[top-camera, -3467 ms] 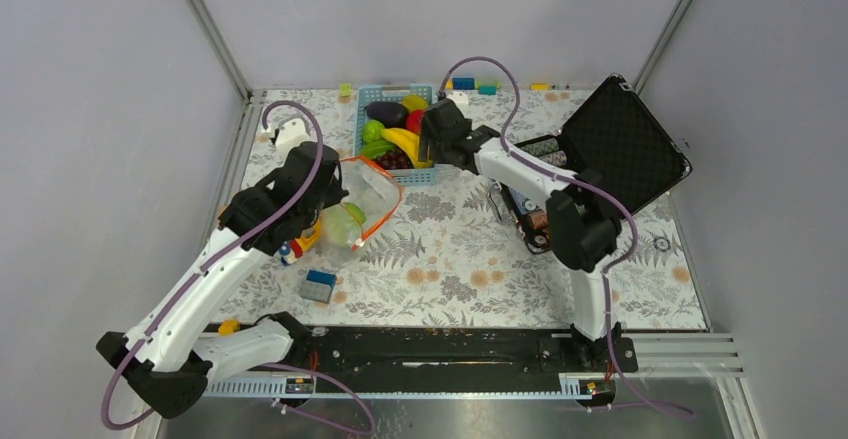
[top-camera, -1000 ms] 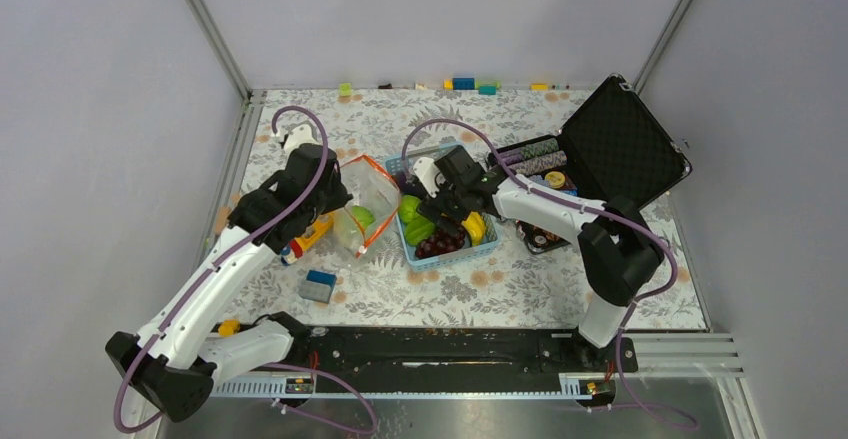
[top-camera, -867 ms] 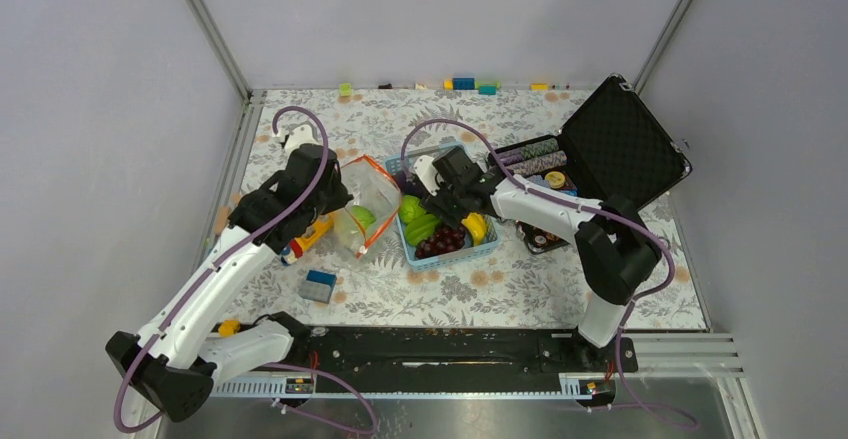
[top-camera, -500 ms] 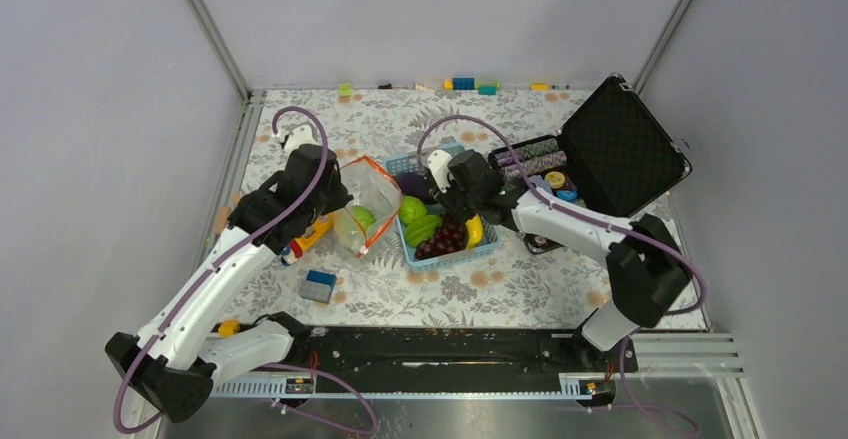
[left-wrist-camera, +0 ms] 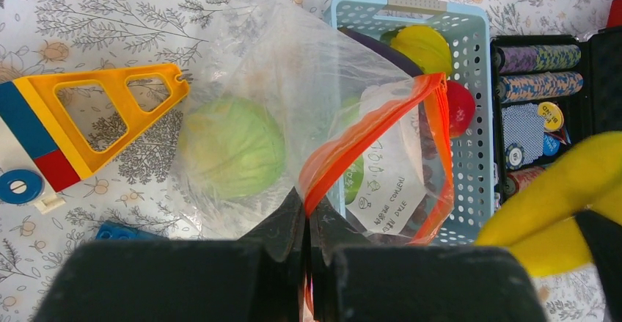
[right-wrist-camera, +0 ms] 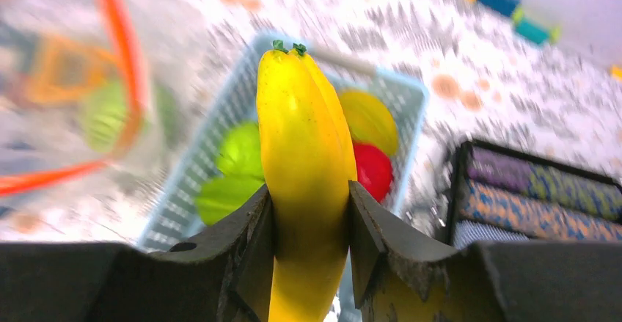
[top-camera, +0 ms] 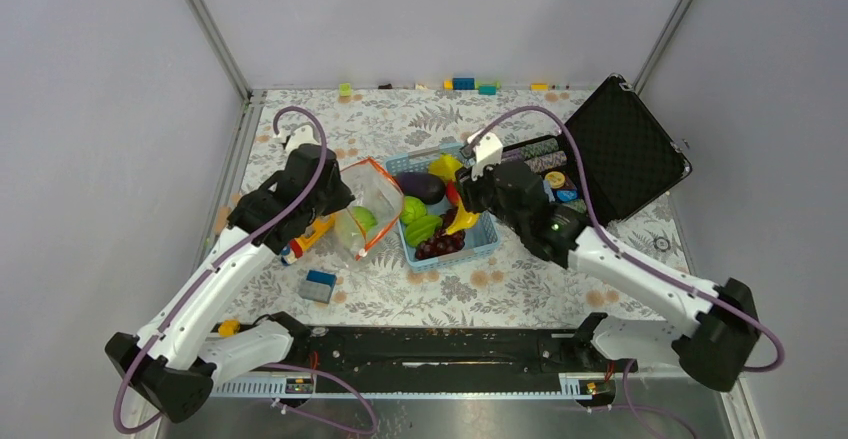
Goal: Place the food in the zip-top bag and seal the zipper
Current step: Pick up the fake fruit from the bin, then place the fake fruit in the zipper food storage bag.
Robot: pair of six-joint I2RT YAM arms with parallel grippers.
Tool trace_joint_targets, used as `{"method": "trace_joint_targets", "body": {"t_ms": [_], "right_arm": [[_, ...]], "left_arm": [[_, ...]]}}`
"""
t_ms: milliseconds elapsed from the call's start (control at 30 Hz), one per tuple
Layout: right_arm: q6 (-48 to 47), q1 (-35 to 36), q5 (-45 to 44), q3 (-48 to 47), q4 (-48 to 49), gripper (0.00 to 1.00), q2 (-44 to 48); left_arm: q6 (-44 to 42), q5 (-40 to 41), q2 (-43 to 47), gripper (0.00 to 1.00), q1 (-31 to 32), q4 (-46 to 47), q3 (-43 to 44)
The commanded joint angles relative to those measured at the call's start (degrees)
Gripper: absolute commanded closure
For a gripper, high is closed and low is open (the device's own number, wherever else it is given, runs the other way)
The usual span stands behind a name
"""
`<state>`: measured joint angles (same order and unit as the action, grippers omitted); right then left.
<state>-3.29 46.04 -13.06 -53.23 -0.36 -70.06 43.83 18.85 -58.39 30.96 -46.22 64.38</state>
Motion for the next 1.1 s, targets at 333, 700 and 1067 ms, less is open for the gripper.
{"method": "trace_joint_targets", "body": {"t_ms": [333,700,1067], "right_arm": [[9.15,11.74,6.08,-0.93,38.74,0.86,-0.30],[3.61,16.38,1.77,-1.59,51.95,0.87,-13.43],[-1.00,16.83,-9.67,1.25,60.63,0.86,-20.27]], "left_arm": [[2.35,-3.87,-1.63,1.00,-0.29,0.60,3.62],[3.83,-6.69,-0.11,1.00,-0.30,-0.53,2.85],[4.22,-9.69,1.17,1.00,-0.29,1.02,1.07]]}}
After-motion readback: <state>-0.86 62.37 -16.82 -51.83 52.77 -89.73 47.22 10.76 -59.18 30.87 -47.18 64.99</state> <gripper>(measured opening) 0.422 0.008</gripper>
